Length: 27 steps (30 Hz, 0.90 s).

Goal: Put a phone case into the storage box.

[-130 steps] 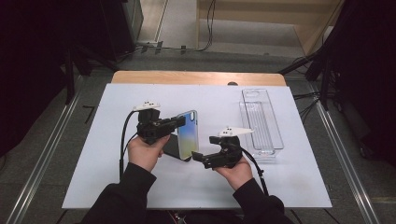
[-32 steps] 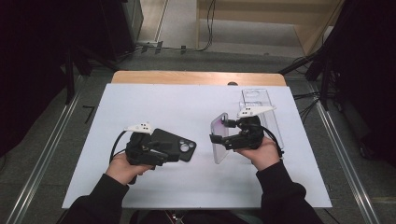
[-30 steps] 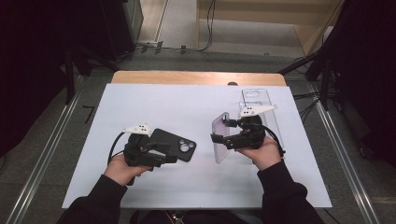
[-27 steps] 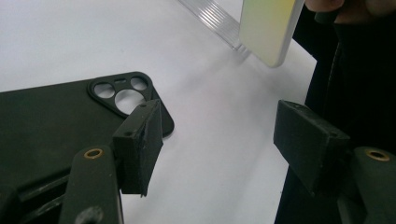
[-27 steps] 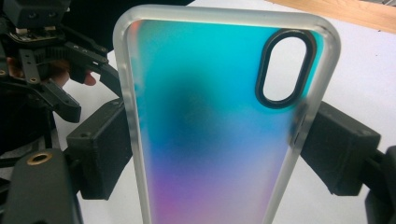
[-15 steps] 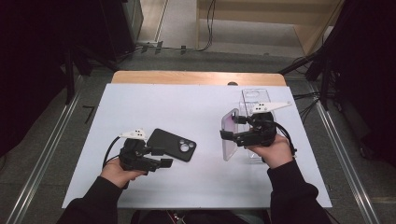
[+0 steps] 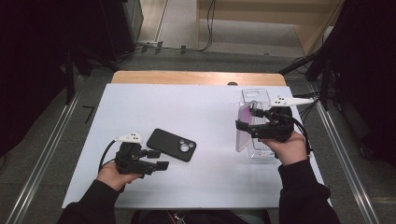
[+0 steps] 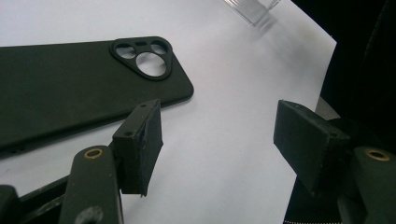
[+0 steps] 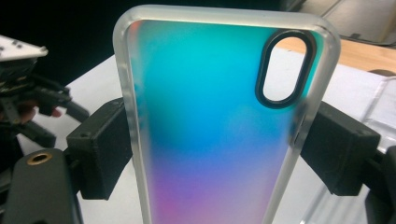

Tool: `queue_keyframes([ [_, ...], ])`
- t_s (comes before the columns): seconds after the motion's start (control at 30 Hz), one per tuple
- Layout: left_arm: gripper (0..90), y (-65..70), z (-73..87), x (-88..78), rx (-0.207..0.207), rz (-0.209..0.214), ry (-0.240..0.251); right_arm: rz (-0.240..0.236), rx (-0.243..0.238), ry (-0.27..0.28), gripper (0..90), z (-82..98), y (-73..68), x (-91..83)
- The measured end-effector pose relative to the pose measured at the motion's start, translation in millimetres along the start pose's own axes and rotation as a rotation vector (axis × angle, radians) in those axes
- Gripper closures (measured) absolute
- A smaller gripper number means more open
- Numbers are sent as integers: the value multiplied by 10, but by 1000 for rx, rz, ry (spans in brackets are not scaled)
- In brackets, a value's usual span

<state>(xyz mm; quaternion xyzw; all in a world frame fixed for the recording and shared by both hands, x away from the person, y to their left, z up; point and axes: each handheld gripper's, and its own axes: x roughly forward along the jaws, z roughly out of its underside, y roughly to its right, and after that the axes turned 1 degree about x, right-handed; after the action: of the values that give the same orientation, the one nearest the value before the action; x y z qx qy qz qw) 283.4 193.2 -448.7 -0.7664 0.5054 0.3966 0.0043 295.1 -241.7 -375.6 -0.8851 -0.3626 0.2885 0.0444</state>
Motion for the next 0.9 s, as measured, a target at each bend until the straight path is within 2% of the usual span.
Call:
queue_keyframes([
  [0.1,332,-13,8,-15,-3,-4,5,33,25,12,146,-5,46,-37],
  [0.23,332,-15,20,-27,-12,-3,16,69,27,46,146,-13,84,-61],
  [0.33,332,-14,31,-38,-12,-14,11,108,56,62,146,-23,124,-61],
  [0.4,332,-17,40,-45,-6,-30,8,132,72,65,146,-29,161,-54],
  [0.53,332,-32,48,-73,-25,-27,33,186,68,66,146,-41,207,-43],
  [0.67,332,-44,64,-73,-33,-32,26,234,89,74,146,-68,282,-30],
  [0.9,332,-39,69,-71,-36,-25,26,280,107,58,146,-137,432,34],
])
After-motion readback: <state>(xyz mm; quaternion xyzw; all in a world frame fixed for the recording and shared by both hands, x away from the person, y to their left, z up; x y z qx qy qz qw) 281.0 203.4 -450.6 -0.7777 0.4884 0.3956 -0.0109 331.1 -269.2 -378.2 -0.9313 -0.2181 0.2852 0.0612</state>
